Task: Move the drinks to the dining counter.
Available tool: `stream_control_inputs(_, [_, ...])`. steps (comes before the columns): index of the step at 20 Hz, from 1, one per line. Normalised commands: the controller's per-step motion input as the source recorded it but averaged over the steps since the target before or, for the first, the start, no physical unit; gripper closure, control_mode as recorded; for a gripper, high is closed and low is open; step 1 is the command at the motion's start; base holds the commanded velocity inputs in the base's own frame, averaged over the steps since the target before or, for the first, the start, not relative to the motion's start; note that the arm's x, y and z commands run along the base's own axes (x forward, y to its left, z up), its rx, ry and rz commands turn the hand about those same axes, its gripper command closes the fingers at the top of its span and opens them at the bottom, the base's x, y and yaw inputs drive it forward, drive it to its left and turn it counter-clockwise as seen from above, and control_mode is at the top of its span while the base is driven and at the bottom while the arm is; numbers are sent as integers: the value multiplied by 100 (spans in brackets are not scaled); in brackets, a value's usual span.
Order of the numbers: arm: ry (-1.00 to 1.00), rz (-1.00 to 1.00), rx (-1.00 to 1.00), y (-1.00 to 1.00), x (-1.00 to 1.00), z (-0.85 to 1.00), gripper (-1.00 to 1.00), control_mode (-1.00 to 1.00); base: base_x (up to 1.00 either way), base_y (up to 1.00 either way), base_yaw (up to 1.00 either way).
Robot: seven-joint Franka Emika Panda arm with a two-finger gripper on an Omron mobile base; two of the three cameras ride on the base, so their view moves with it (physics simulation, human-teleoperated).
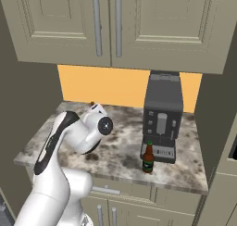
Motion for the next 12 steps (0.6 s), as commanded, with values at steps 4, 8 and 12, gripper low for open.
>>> stream_control_inputs(4, [0, -14, 30, 0, 29, -4, -100, -100, 0, 0, 0])
stream_control_inputs(8, [0, -6, 22, 0, 54, -10, -100, -100, 0, 0, 0])
stream_control_inputs(12, [0, -3, 10, 0, 50, -13, -100, -100, 0, 0, 0])
